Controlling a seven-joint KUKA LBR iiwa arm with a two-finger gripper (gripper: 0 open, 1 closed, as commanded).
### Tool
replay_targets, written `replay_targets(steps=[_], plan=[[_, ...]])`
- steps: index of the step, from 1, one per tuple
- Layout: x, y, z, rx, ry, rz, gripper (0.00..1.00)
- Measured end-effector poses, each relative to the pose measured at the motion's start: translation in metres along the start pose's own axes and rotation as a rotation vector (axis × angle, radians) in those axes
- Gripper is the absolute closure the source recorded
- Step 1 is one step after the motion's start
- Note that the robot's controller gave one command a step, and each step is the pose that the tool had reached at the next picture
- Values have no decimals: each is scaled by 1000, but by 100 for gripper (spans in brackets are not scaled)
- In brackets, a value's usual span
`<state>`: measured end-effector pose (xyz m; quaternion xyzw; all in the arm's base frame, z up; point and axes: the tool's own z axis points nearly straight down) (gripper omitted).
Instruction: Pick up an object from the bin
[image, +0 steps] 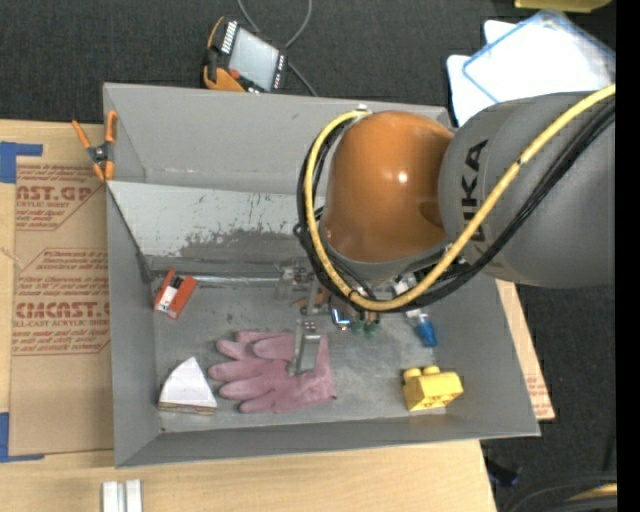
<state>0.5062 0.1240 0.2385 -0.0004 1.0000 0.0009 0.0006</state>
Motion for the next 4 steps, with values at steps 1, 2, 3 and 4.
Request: replay_targets(steps=[1,2,3,4], plan=[[17,6,87,0,-3,-51,0],[20,6,100,-1,-1,-46,0],[19,-6,118,-4,-9,-99,0],[1,5,168,-5,-15,-392,100]])
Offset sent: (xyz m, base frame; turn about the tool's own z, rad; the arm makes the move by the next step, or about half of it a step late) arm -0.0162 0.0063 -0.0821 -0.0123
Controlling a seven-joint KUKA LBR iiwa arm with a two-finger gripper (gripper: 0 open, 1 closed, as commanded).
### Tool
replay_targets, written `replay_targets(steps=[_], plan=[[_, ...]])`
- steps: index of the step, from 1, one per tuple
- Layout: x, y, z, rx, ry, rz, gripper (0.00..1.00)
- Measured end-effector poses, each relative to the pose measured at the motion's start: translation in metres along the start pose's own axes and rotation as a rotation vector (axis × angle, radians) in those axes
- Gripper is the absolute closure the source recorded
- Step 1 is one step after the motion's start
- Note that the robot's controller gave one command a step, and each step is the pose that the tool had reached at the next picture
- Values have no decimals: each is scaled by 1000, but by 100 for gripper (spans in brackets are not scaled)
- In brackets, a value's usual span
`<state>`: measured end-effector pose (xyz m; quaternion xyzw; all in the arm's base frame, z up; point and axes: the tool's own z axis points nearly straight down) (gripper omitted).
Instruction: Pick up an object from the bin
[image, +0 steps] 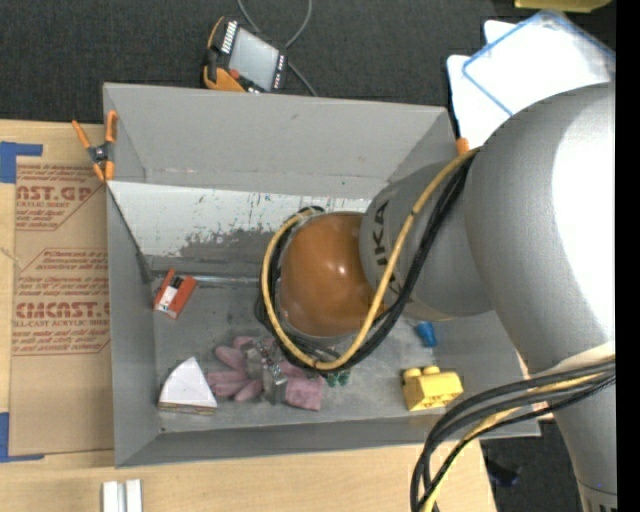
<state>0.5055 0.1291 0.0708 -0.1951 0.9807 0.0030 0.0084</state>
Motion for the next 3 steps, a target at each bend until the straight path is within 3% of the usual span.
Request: replay_targets(steps=[1,2,3], plan=[[0,0,0,0,0,0,100],[8,2,-29,-2,14,2,100],[0,3,-91,-2,9,70,100]])
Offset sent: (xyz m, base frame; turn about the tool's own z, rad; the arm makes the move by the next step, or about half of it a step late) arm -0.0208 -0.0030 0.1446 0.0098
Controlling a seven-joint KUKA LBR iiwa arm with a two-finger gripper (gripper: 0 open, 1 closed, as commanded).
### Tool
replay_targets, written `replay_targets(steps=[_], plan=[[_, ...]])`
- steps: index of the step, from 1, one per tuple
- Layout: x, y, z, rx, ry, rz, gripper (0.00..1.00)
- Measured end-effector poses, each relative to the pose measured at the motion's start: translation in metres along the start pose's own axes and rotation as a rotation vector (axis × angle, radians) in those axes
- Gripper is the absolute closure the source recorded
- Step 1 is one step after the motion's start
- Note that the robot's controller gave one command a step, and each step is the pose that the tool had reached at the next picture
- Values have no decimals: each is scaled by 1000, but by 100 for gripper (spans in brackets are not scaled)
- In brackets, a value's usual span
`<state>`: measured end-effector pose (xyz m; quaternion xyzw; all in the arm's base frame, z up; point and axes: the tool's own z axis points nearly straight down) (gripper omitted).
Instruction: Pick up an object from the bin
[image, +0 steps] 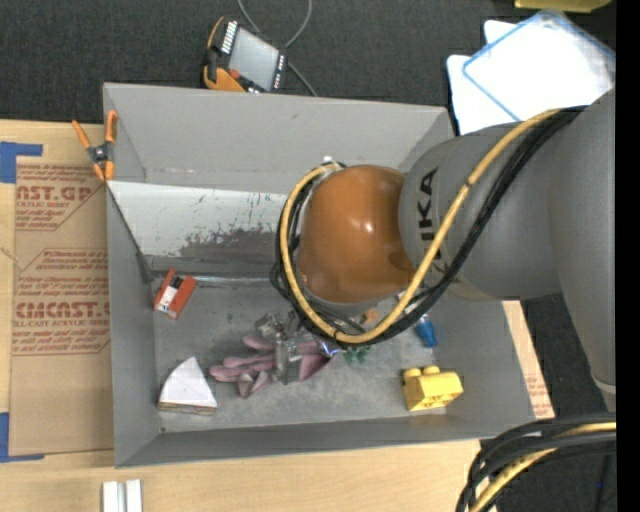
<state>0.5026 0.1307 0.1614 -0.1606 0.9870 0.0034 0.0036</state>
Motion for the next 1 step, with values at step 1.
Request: replay_targets(steps=[1], plan=[[-17,15,-97,1,2,-79,100]])
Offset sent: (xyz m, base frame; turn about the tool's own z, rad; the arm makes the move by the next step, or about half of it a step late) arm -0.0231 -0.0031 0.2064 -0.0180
